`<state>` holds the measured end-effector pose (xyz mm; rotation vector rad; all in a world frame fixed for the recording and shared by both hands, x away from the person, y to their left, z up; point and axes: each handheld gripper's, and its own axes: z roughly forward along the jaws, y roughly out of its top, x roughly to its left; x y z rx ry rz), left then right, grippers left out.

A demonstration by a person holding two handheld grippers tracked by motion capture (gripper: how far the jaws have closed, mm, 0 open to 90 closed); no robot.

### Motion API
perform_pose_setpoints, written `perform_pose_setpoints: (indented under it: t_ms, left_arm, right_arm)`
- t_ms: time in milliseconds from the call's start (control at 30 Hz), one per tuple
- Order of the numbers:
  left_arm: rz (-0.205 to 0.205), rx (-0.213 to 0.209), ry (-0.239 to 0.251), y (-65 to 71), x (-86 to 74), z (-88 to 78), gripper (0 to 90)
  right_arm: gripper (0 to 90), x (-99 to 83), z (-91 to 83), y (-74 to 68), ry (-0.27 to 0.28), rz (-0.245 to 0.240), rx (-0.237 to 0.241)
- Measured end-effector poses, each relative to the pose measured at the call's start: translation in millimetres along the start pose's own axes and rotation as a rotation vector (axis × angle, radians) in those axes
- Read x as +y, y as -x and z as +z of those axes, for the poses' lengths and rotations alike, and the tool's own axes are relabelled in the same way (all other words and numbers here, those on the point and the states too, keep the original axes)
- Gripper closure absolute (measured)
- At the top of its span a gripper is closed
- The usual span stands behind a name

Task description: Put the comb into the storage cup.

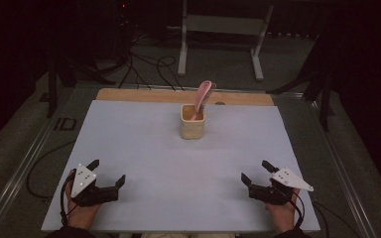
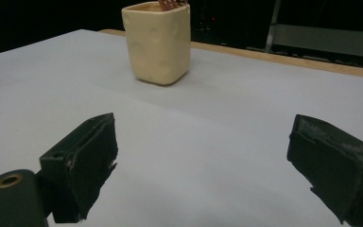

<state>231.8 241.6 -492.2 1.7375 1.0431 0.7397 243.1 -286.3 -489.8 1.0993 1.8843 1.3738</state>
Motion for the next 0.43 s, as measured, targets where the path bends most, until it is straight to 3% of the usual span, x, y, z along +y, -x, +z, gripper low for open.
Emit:
perform_pose_setpoints:
  t_ms: [433]
  left_arm:
    - [-0.042, 0.059, 0.007, -8.3, -3.4, -1.3, 0.1]
  right_arm:
    - [8.9, -0.8, 1.2, -0.1, -0.001, 0.002, -0.009]
